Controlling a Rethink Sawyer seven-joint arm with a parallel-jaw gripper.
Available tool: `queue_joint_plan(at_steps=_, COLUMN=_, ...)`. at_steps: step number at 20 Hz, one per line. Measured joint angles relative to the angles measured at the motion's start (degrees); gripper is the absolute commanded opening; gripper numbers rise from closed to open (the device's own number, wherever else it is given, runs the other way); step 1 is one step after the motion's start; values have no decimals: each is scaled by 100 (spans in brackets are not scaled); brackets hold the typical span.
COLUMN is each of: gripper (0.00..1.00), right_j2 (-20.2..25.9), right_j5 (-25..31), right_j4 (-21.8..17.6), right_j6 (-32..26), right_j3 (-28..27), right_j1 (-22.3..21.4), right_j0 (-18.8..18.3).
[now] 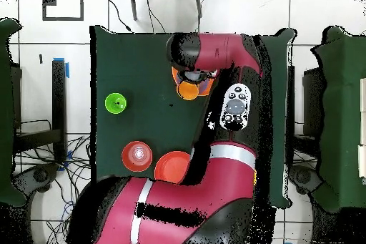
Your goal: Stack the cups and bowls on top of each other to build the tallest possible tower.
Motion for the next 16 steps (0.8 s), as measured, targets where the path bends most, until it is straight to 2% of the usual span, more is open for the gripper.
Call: queue_joint_plan(at_steps=16, gripper=100, right_j2=109, right_j5=65, right_j4=0, right_j6=0, right_j3=-457, right_j1=287, right_j0=-39)
